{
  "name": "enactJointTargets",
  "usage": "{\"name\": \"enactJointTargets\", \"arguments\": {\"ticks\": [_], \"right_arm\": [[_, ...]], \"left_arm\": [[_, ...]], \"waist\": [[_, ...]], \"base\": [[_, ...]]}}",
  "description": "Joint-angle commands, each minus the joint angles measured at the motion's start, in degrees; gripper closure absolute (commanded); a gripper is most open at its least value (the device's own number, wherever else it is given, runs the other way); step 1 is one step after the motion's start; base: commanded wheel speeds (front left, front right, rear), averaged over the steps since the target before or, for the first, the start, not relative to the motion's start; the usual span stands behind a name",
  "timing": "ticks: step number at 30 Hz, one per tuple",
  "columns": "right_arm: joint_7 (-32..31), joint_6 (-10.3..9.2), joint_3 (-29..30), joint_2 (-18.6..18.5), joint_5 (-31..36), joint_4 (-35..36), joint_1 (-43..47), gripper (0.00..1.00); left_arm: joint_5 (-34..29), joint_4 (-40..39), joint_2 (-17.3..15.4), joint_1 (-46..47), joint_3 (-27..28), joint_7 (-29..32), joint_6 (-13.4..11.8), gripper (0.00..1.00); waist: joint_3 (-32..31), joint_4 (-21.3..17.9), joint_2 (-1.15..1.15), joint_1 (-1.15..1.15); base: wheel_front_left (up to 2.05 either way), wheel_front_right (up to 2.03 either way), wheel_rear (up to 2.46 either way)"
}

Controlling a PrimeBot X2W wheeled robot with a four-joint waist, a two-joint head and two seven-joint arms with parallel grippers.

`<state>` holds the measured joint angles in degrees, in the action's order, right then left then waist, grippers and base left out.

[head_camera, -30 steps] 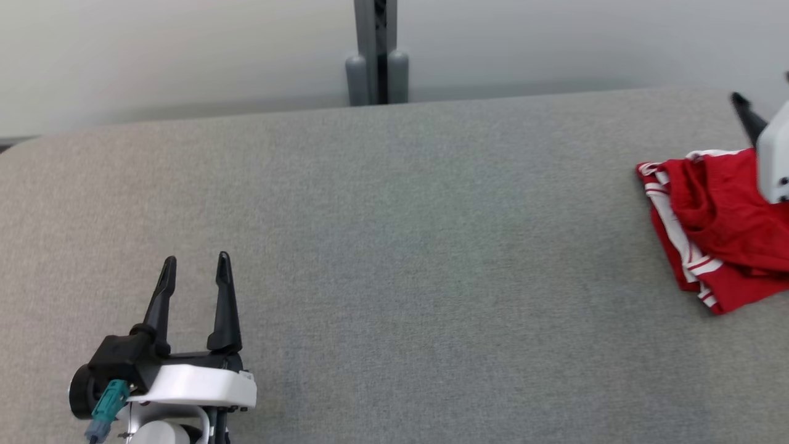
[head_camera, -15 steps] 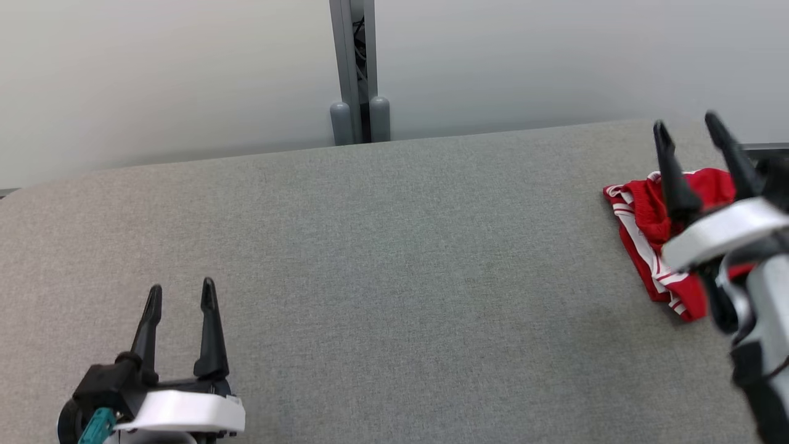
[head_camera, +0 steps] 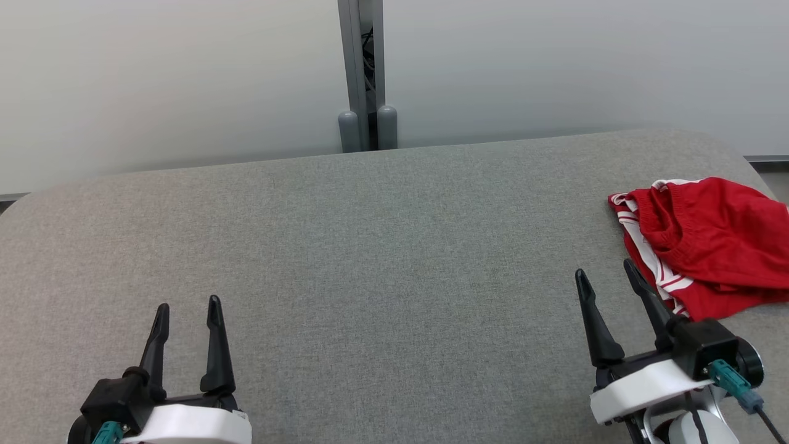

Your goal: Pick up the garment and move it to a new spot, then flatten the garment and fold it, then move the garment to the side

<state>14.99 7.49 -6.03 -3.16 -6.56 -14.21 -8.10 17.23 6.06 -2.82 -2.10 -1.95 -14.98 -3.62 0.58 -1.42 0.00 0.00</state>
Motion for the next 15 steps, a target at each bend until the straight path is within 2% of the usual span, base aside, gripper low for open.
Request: {"name": "enactJointTargets", "arguments": {"ticks": [1,15], "right_arm": [[0.33,0.01,0.30,-0.06,0.05,0.03,0.90,0.00],[0.35,0.01,-0.42,0.09,-2.52,1.74,2.75,0.00]], "left_arm": [[0.21,0.09,-0.18,-0.41,-0.19,-0.14,-0.39,0.00],[-0.68,0.68,-0.19,-1.13,-1.68,-0.15,-1.20,0.00]], "waist": [[-0.12,0.16,0.00,0.00],[0.19,0.56,0.00,0.00]], "base": [[0.00,0.00,0.00],[0.00,0.00,0.00]]}}
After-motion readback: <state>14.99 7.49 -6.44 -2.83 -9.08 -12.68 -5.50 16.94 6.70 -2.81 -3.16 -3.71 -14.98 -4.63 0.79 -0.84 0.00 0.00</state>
